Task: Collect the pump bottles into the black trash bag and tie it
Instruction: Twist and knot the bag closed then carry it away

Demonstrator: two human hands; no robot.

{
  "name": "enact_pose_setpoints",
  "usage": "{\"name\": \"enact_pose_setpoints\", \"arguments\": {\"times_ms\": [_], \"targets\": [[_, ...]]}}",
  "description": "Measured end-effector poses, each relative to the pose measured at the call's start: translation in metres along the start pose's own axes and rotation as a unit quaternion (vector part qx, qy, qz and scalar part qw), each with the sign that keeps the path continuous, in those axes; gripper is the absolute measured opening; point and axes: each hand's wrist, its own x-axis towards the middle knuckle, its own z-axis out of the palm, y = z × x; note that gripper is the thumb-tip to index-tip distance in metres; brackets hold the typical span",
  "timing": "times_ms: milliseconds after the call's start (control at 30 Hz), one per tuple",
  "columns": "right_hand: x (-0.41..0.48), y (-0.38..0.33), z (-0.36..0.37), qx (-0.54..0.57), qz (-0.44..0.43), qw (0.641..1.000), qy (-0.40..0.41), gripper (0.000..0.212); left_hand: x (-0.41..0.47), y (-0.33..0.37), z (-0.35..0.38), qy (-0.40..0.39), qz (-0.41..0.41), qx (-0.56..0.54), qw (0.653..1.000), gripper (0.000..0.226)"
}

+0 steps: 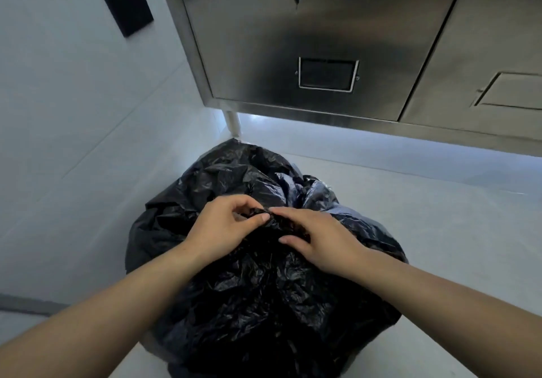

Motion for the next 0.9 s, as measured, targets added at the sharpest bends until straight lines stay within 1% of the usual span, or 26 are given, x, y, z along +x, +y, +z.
{"name": "enact_pose_setpoints", "arguments": {"times_ms": [100,200,267,333,400,467,633,800,900], "targets": [[0.004,0.002,0.011,0.047,0.003,0.999,0.019,0.041,-0.006,-0.012,-0.002,0.009,0.017,0.067,0.998,0.008],[0.006,0.004,0.017,0.066,0.019,0.997,0.017,0.034,-0.010,-0.016,-0.003,-0.033,0.020,0.094,0.995,0.010],[0.006,0.003,0.017,0.068,0.023,0.997,0.015,0.032,-0.011,-0.018,-0.003,-0.054,0.022,0.101,0.993,0.010],[0.005,0.001,0.017,0.037,0.017,0.999,-0.003,0.034,-0.012,-0.020,-0.002,-0.056,0.028,0.112,0.992,0.010],[0.003,-0.001,0.020,0.002,0.012,0.999,-0.036,0.047,-0.012,-0.022,0.000,-0.052,0.030,0.112,0.992,0.009],[0.002,-0.004,0.024,0.007,0.025,0.999,-0.042,0.053,-0.012,-0.023,0.003,-0.049,0.027,0.107,0.993,0.007],[0.008,-0.012,0.033,0.100,0.082,0.991,0.025,0.035,-0.013,-0.024,0.004,-0.038,0.007,0.071,0.997,0.007],[0.014,-0.011,0.033,0.163,0.136,0.977,0.030,0.025,-0.012,-0.027,-0.001,-0.041,-0.014,0.026,0.999,0.005],[0.017,-0.011,0.030,0.184,0.139,0.973,0.028,0.017,-0.012,-0.026,-0.005,-0.049,-0.006,0.025,0.998,0.004]]}}
